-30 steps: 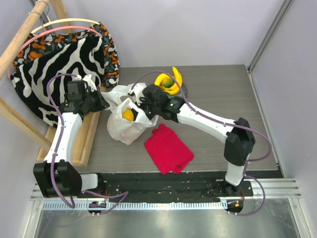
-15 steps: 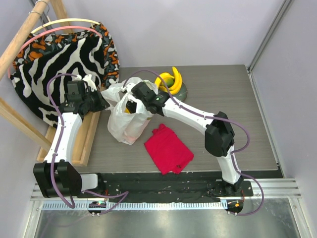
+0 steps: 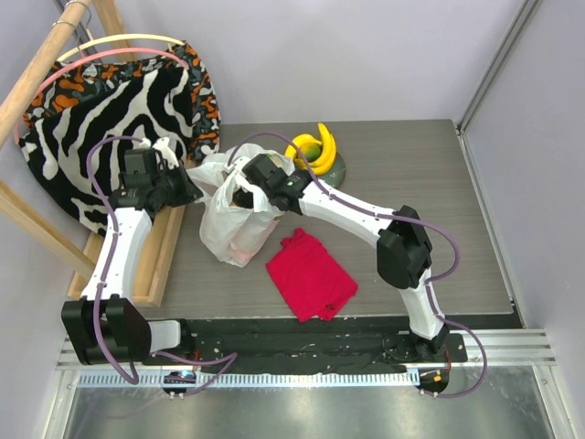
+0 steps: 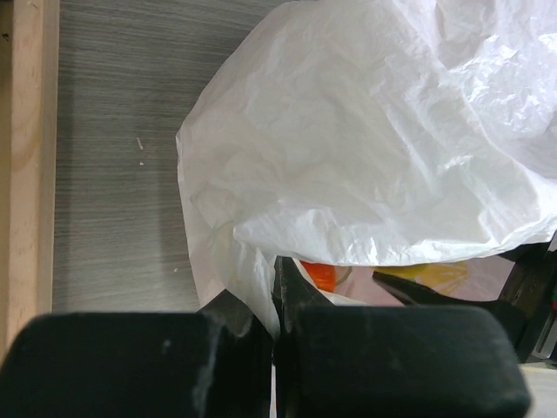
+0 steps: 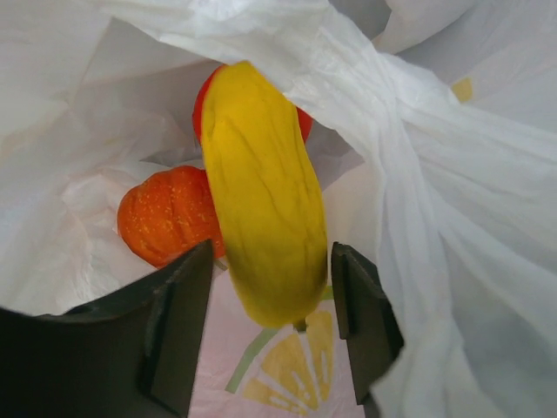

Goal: Place the fruits into the plastic bag

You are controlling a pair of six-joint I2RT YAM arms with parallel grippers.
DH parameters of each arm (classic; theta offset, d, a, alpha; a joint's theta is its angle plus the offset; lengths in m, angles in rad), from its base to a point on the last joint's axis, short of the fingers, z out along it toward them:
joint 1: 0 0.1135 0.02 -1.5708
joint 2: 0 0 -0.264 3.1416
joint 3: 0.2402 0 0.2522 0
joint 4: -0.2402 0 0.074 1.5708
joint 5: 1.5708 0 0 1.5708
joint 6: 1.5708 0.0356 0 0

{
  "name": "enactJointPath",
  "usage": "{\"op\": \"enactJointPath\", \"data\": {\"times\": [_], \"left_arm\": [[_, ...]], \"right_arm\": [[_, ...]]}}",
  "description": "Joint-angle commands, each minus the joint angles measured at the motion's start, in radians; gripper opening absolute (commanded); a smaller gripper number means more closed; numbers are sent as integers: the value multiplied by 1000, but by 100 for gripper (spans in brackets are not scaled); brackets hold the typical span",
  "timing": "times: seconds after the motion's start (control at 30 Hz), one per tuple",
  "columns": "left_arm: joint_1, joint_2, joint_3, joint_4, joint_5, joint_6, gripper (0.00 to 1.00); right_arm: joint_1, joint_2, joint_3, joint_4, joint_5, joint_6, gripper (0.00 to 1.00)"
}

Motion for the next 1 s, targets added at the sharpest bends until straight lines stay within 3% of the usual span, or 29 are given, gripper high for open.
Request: {"op": "enactJointPath", "data": {"times": [0.0,0.1,0.33,0.67,0.97], "left_arm": [[4,-25,-2,31,27,-7,0],[7,-25,-1,32,29,-7,0],[6,-25,-2,31,27,-6,0],[6,-26,-4,32,27,-7,0],[6,-28,-4,32,27,-7,0]], "right_arm": [[2,-43,-12,29,1,-47,65],[2,-48,-7,34,-38,-62,70],[-1,-98,-26,75,-85,-50,71],[-85,-221,-47,183,-220,123,71],[-191,-370,-199,385,-421,275,71]]}}
